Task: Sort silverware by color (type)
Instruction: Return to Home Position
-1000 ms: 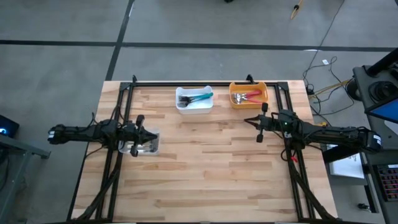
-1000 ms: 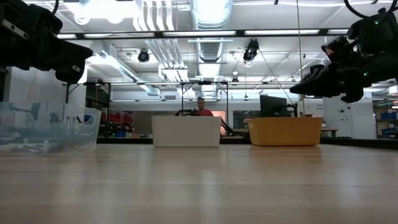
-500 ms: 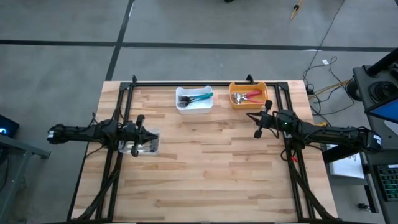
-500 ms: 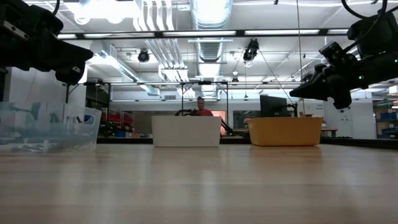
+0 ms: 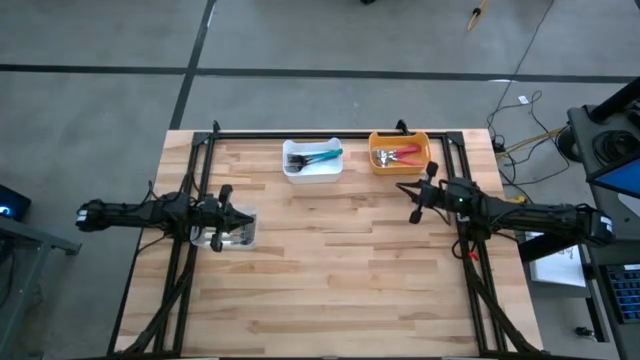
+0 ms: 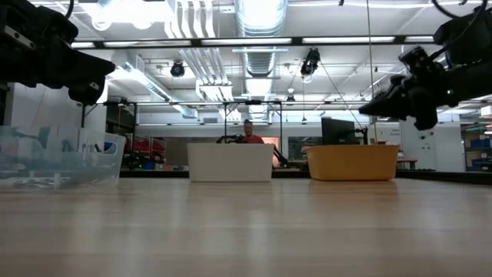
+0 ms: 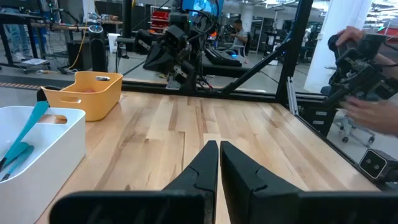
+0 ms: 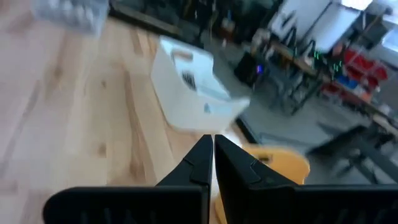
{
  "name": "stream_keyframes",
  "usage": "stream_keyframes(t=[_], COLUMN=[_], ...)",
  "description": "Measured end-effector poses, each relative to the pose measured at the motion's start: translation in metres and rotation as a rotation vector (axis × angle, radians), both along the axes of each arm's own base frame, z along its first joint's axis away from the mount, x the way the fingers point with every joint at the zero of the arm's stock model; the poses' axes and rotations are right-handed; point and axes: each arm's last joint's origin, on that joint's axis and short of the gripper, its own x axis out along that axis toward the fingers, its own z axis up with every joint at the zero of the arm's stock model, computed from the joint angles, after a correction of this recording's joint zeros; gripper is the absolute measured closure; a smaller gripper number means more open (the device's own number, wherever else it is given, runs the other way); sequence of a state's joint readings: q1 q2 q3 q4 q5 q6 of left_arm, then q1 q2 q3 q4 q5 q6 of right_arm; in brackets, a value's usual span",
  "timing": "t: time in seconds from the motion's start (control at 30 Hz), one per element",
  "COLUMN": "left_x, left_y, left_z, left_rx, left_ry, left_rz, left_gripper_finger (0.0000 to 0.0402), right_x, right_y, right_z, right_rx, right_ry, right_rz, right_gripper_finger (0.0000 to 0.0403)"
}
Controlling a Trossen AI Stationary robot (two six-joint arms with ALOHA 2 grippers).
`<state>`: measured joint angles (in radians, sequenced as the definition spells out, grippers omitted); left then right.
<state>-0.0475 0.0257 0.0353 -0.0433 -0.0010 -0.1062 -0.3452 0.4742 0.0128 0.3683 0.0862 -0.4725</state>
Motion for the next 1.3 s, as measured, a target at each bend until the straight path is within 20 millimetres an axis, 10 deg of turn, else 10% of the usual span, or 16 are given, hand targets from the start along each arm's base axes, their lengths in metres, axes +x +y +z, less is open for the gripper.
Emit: stream_keyframes(t=[0.83,1.3], left_x=[0.000,0.001], left_y=[0.000,0.000], left_z=[0.000,0.000], left_rx=[0.001,0.001], left_ry=[0.008,0.010], left_rz=[-0.001,-0.001], left_gripper_finger=[0.0402,0.0402], right_x=[-0.014,-0.023], right_y=[0.007,0.025], right_z=[0.023,0.013], right_rx=[0.168,0.193], right_ry=[-0.311,-0.197], right_rz=[-0.028,0.272], right_gripper_finger=[0.0394,0.0394])
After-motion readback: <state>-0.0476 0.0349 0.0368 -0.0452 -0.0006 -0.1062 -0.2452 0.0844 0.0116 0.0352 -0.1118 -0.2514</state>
